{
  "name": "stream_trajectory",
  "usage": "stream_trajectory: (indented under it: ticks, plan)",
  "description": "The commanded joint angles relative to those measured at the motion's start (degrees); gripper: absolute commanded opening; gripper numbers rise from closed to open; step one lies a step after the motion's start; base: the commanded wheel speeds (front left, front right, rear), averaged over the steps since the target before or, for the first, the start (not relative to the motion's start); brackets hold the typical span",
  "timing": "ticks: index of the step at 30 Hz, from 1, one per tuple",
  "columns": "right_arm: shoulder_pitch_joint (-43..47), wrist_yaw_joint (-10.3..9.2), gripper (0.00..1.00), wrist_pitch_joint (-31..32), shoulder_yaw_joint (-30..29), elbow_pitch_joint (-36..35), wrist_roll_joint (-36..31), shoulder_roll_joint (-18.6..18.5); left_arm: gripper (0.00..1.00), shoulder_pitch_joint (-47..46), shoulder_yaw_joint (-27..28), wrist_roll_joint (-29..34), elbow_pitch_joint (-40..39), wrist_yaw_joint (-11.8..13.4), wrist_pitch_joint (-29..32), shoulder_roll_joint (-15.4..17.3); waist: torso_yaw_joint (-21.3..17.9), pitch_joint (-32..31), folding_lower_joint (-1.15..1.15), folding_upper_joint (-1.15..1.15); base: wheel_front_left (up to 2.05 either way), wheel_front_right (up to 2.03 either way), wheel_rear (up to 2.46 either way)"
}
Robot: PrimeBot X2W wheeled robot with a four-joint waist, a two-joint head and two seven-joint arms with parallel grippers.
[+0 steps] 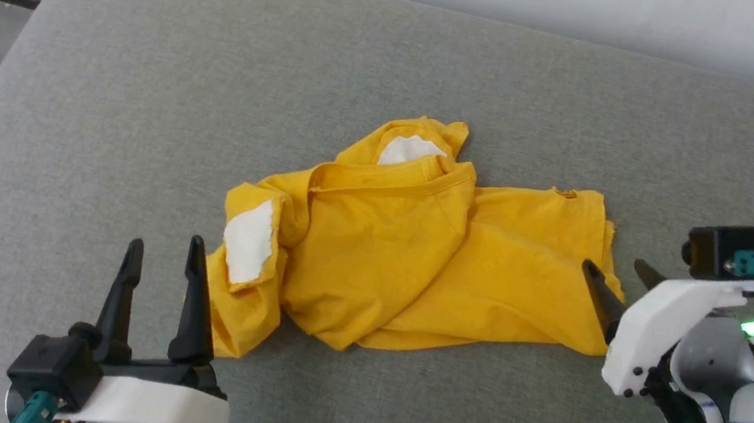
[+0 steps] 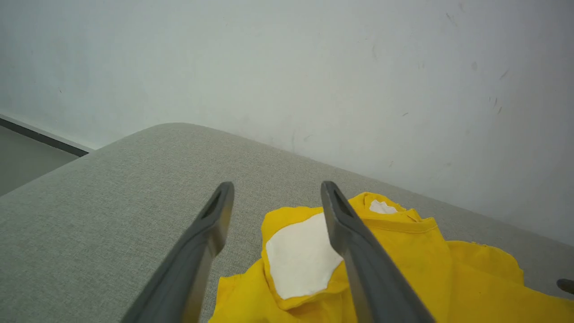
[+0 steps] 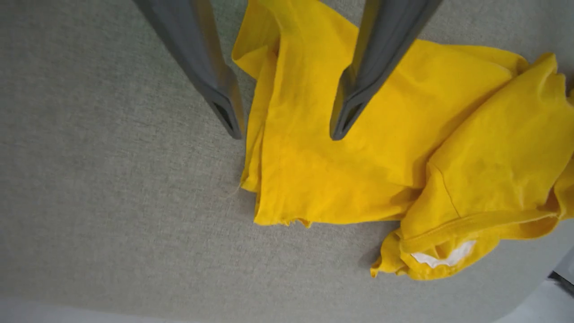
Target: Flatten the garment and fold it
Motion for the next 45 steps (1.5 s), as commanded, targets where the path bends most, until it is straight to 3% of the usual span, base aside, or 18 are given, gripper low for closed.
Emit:
stream_trajectory:
  ticks: [1, 7, 8, 9, 10, 16, 21, 29, 34, 37, 38, 39, 40, 45]
  plan:
    - [-1.97, -0.04, 1.00, 3.72, 0.11, 3.03, -1.10, -0.38, 1.00, -0.61, -0.38, -0.45, 0.46, 0.00, -0.27, -0.25, 1.42, -0.06, 0.00, 0.00, 0.00, 0.00, 0.00]
    - [-3.43, -0.04, 1.00, 9.72, 0.76, 10.90, -3.70, -0.70, 1.00, -0.50, -0.90, -0.65, 1.00, -0.02, -0.27, -0.25, 3.02, -0.28, 0.00, 0.00, 0.00, 0.00, 0.00]
    - [-3.52, -0.04, 0.46, 9.42, 0.39, 11.81, -3.67, -0.50, 1.00, -0.46, -1.00, -0.68, 1.05, -0.01, -0.27, -0.25, 3.11, -0.30, 0.00, 0.00, 0.00, 0.00, 0.00]
    - [-3.62, -0.04, 0.03, 9.00, 0.36, 12.60, -3.75, -0.36, 1.00, -0.40, -1.10, -0.71, 1.13, -0.03, -0.27, -0.25, 3.12, -0.30, 0.00, 0.00, 0.00, 0.00, 0.00]
    - [-3.78, -0.04, 0.00, 8.44, 0.34, 13.25, -3.95, -0.29, 1.00, -0.37, -1.17, -0.71, 1.23, -0.07, -0.27, -0.25, 3.01, -0.31, 0.00, 0.00, 0.00, 0.00, 0.00]
    - [-7.00, -0.04, 0.00, 1.55, -2.94, 12.66, -3.36, 0.19, 1.00, -0.56, -1.21, -0.50, 1.42, -0.21, -0.27, -0.25, 0.96, -0.71, 0.00, 0.00, 0.00, 0.00, 0.00]
    - [-6.93, -0.04, 0.00, -3.97, -10.32, 5.07, -2.25, -1.15, 1.00, -0.68, -0.80, -0.30, 1.55, -0.42, -0.27, -0.26, -3.20, -1.48, 0.00, 0.00, 0.00, 0.00, 0.00]
    - [8.81, -0.04, 0.00, -3.56, -26.64, -7.32, -0.81, 0.79, 1.00, -1.55, -1.06, -0.44, 1.73, -0.61, -0.27, -0.26, -7.49, 0.13, 0.00, 0.00, 0.00, 0.00, 0.00]
    - [17.61, -0.04, 0.00, -4.47, -31.97, -5.84, 1.88, 1.17, 1.00, -2.39, -1.46, -0.58, 2.14, -0.82, -0.27, -0.26, -8.59, 1.40, 0.00, 0.00, 0.00, 0.00, 0.00]
    - [21.26, -0.04, 0.02, -7.02, -31.78, -2.17, 3.52, 1.19, 1.00, -2.72, -1.60, -0.63, 2.42, -0.79, -0.27, -0.26, -9.50, 1.96, 0.00, 0.00, 0.00, 0.00, 0.00]
    - [21.74, -0.04, 0.35, -8.12, -31.21, -1.23, 3.68, 1.19, 1.00, -2.81, -1.71, -0.63, 2.57, -0.86, -0.27, -0.26, -9.71, 2.09, 0.00, 0.00, 0.00, 0.00, 0.00]
    - [21.94, -0.04, 0.89, -9.02, -30.52, -0.41, 3.74, 1.20, 1.00, -2.92, -1.80, -0.60, 2.75, -0.96, -0.27, -0.26, -9.88, 2.13, 0.00, 0.00, 0.00, 0.00, 0.00]
    - [21.84, -0.04, 1.00, -9.50, -29.66, 0.18, 4.08, 1.20, 1.00, -3.01, -1.84, -0.57, 2.91, -1.02, -0.27, -0.26, -10.02, 2.13, 0.00, 0.00, 0.00, 0.00, 0.00]
    - [19.90, -0.04, 1.00, -7.70, -25.24, -5.37, 9.22, 1.20, 1.00, -3.51, -1.81, -0.32, 3.28, -1.19, -0.27, -0.26, -9.94, 1.74, 0.00, 0.00, 0.00, 0.00, 0.00]
